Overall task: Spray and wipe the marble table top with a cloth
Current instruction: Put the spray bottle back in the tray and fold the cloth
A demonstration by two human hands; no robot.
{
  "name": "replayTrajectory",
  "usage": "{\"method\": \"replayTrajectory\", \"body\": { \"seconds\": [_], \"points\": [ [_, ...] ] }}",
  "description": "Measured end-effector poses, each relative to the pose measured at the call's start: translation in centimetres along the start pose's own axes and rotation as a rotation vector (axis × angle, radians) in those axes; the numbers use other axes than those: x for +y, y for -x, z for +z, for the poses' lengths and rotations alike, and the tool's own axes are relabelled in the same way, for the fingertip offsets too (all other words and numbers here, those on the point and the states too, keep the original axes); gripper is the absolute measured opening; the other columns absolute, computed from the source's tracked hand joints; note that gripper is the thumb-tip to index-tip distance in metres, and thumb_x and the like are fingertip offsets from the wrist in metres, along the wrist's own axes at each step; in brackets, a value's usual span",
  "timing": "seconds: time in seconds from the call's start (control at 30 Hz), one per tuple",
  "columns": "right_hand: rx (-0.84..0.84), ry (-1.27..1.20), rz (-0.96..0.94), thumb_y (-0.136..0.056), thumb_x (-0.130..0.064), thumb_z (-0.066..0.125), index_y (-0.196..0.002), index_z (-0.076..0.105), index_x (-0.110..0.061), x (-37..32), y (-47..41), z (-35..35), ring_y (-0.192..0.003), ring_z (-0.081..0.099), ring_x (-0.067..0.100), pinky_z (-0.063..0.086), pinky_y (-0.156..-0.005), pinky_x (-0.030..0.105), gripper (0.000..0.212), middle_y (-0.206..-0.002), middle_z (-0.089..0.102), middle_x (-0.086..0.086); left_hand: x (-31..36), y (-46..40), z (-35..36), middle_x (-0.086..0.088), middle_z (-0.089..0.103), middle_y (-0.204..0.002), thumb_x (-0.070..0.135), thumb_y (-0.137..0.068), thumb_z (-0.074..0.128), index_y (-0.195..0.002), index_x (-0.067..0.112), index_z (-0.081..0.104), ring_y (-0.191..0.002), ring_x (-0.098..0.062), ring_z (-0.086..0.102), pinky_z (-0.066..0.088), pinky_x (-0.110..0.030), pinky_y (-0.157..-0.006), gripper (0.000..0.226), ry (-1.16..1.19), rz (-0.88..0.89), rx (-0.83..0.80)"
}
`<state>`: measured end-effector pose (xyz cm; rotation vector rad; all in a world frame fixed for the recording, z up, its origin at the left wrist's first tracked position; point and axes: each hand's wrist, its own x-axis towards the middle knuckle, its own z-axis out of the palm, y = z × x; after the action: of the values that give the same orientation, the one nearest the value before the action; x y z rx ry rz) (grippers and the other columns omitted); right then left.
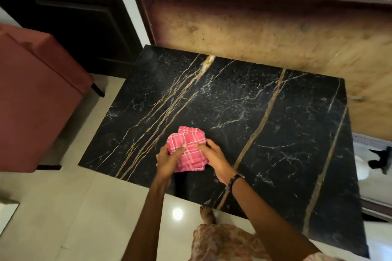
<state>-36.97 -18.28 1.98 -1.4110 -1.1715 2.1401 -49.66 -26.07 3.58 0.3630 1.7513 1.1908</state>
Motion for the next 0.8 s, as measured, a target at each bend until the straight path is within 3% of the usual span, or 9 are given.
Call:
{"method": "replayTrajectory", "body": {
  "seconds": [0.13,0.3,0.4,0.53,0.63,0.73,0.8],
  "points": [
    [0.075,-0.183,-0.038,-0.093,-0.023,0.061,-0.123,0.060,-0.016,-1.7,2.0,-6.8,-0.101,0.068,0.022,0.055,-0.083,0.034,0.031,-0.113,0.071,0.007,1.9,1.7,7.3,0.004,0.064,-0.111,0.027,-0.085,0.066,-0.125,0.026,0.045,-0.093,-0.009,0.066,0.051,-0.014,-0.060,0.045,0.056,0.000,-0.156],
    [0.131,-0.222,-0.135,-0.086,-0.014,0.069,-0.123,0.058,-0.011,-3.6,6.7,-17.9,-0.106,0.067,0.028,0.052,-0.094,0.046,0.039,-0.116,0.069,0.012,3.3,4.0,17.9,-0.003,0.066,-0.115,0.019,-0.084,0.067,-0.123,0.020,0.048,-0.095,-0.016,0.068,0.056,-0.022,-0.067,0.043,0.075,0.008,-0.282],
    [0.257,-0.172,-0.193,-0.081,-0.013,0.074,-0.120,0.059,-0.010,-4.1,10.2,-25.7,-0.102,0.068,0.027,0.055,-0.090,0.043,0.042,-0.114,0.069,0.012,3.2,6.2,25.2,0.000,0.066,-0.111,0.018,-0.084,0.068,-0.119,0.018,0.049,-0.096,-0.013,0.067,0.055,-0.022,-0.070,0.040,-0.002,0.021,-0.375],
    [0.388,-0.154,-0.253,-0.083,-0.008,0.071,-0.117,0.061,-0.007,-3.9,15.1,-36.2,-0.092,0.069,0.023,0.058,-0.071,0.028,0.035,-0.106,0.071,0.010,1.6,9.4,35.3,0.000,0.066,-0.102,0.009,-0.083,0.067,-0.115,0.013,0.052,-0.085,-0.007,0.066,0.052,-0.014,-0.061,0.035,-0.053,0.015,-0.435],
    [0.436,-0.100,-0.244,-0.087,-0.011,0.067,-0.116,0.060,-0.013,-2.8,18.7,-44.3,-0.086,0.070,0.019,0.056,-0.066,0.022,0.030,-0.102,0.072,0.006,-0.6,11.9,43.6,-0.005,0.068,-0.102,0.006,-0.083,0.067,-0.112,0.011,0.053,-0.081,-0.009,0.066,0.052,-0.014,-0.060,0.033,-0.069,0.004,-0.465],
    [0.474,-0.069,-0.195,-0.089,-0.017,0.065,-0.120,0.058,-0.016,-0.3,21.5,-52.5,-0.088,0.071,0.023,0.057,-0.070,0.030,0.031,-0.106,0.070,0.010,-3.5,14.1,51.4,-0.003,0.068,-0.103,0.009,-0.083,0.068,-0.118,0.011,0.052,-0.086,-0.012,0.067,0.054,-0.016,-0.062,0.039,-0.088,-0.064,-0.533],
    [0.494,-0.121,-0.145,-0.089,-0.019,0.064,-0.123,0.056,-0.016,1.5,22.6,-56.9,-0.094,0.070,0.029,0.058,-0.074,0.036,0.035,-0.110,0.069,0.012,-5.6,15.0,55.5,-0.004,0.067,-0.111,0.014,-0.082,0.070,-0.123,0.016,0.050,-0.094,-0.017,0.067,0.057,-0.025,-0.072,0.046,-0.104,-0.147,-0.595]
  ]
}}
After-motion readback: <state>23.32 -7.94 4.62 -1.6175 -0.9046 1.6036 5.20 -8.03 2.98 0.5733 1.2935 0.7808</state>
